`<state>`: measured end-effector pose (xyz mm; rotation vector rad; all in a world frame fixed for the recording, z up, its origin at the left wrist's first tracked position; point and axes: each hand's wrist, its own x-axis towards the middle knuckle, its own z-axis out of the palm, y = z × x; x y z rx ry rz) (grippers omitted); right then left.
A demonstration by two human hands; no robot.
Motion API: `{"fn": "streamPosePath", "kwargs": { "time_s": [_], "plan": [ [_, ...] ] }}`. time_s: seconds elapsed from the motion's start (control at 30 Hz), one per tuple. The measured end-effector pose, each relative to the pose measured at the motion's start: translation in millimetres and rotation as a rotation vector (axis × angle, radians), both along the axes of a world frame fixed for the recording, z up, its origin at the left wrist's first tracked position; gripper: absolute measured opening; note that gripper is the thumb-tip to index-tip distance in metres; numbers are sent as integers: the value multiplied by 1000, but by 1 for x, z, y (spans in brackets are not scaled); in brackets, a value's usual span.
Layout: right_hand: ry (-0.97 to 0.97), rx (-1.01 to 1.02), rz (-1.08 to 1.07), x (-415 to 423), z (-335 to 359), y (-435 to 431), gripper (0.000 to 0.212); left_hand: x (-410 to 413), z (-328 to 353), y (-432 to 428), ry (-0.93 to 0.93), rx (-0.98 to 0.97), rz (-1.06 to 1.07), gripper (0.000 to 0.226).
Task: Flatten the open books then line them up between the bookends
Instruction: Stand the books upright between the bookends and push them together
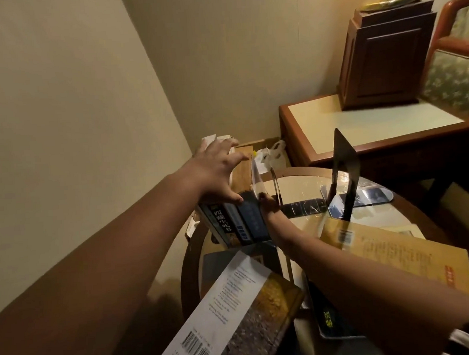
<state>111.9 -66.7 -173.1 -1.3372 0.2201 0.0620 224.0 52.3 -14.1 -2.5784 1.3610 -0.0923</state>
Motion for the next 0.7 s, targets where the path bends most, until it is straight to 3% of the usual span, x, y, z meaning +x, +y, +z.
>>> {"fn": "streamPosePath", "kwargs": {
  "time_s": [0.17,0.5,0.7],
  "plan": [
    [-39,3,-13,-3,0,-2,49,-5,-9,-18,45,120,-38,97],
    [-8,-53,72,-12,-3,-11,44,-3,-12,-13,52,33,-49,73],
    [63,-361,137,-45,8,-23,40,-8,-10,-14,57,39,-5,76]
  ]
}}
